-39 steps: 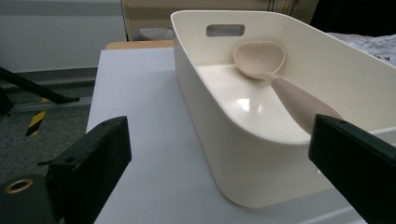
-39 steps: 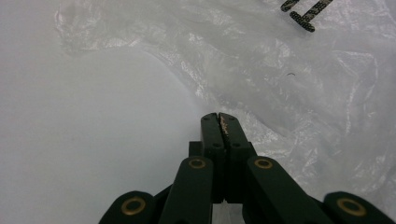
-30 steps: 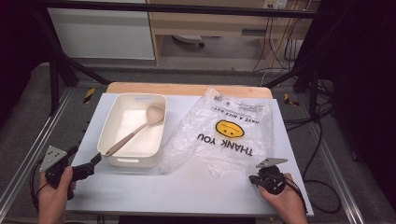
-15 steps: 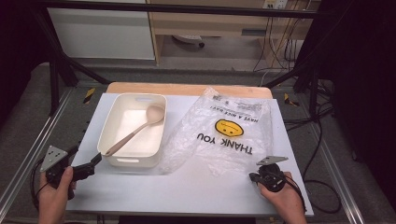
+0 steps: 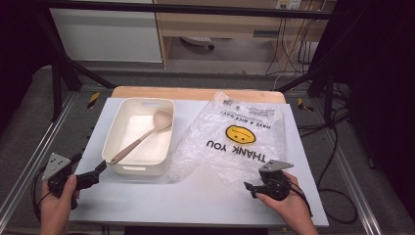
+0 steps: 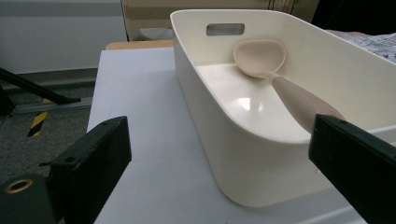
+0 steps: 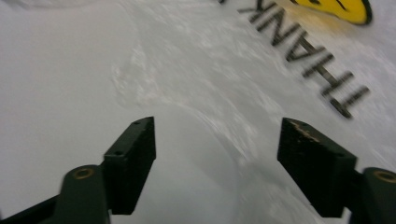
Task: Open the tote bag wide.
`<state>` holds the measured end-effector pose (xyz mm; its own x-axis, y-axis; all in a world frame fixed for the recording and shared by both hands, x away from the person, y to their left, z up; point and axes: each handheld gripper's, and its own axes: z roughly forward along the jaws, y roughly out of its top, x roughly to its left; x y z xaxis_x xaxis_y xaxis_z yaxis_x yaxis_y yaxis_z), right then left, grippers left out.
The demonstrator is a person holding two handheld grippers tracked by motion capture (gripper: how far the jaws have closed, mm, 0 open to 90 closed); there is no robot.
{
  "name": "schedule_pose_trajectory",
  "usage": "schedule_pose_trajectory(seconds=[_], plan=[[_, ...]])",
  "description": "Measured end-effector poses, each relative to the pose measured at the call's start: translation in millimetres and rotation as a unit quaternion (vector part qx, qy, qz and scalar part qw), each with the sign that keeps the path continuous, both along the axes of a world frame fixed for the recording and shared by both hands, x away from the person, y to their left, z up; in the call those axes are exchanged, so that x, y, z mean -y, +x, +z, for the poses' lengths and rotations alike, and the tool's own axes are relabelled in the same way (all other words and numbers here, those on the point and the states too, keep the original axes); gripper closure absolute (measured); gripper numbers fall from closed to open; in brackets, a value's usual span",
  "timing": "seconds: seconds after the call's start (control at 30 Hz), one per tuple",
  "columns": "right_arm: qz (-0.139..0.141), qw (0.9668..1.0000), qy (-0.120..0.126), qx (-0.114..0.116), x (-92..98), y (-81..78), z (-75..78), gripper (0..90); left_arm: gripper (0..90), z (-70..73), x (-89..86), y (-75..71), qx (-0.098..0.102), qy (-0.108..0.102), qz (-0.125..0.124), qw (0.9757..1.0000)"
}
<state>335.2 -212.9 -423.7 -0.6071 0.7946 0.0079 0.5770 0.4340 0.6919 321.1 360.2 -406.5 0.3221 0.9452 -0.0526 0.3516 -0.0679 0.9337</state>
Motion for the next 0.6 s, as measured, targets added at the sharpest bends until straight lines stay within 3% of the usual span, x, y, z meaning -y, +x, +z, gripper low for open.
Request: schedule_pose_trajectory(seconds=[0.2, 0.37, 0.6], plan=[[0.053, 0.9983, 0.019, 0.015, -55.8, 6.2, 3.8, 15.0, 5.5, 0.2, 0.3, -0.3, 0.0, -0.001, 0.0, 1.0], [0.108, 0.994, 0.016, 0.008, -110.4, 11.1, -1.9, 11.3, 5.5, 0.4, -0.3, -0.4, 0.001, -0.002, 0.0, 1.0], [0.149, 0.9887, 0.013, 0.009, -165.5, 21.4, -5.5, 10.5, 5.5, 0.3, -0.4, -0.2, 0.0, -0.002, -0.001, 1.0]])
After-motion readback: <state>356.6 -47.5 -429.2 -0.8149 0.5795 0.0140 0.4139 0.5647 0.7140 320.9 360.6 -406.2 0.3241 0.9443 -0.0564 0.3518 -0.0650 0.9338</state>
